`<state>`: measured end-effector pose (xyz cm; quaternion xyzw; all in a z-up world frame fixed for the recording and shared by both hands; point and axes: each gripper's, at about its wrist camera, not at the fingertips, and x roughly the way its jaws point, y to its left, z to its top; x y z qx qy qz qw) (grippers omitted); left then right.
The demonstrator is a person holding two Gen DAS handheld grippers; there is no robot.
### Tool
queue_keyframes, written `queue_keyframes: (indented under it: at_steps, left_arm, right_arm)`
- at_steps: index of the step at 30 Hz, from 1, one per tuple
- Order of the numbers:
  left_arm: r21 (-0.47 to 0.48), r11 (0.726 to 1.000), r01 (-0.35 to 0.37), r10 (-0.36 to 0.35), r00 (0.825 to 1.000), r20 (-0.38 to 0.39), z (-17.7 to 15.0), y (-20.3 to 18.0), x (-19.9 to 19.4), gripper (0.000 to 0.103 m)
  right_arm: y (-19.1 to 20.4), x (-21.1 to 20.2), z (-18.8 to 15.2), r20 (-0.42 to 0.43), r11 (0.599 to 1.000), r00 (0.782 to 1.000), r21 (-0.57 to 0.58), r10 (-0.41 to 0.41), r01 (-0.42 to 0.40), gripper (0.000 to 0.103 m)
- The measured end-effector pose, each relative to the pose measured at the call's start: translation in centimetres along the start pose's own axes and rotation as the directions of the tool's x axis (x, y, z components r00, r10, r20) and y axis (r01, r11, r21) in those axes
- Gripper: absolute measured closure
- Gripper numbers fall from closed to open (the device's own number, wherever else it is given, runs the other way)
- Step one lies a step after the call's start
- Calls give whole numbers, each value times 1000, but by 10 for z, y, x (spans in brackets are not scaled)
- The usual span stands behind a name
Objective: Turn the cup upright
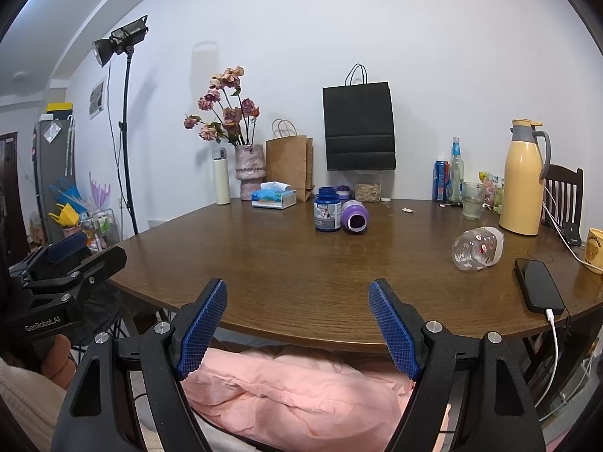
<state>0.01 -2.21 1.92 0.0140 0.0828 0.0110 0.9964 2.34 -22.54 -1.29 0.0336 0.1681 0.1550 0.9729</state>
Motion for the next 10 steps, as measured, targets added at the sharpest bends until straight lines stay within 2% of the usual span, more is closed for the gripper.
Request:
queue_keyframes:
  at_steps: [10]
  left_arm:
    - [1, 1000, 3, -3, 1000, -4, -1, -1, -1, 0]
  right_arm:
    - [1, 2, -1, -7, 1000, 1000, -3, -1, 1, 20]
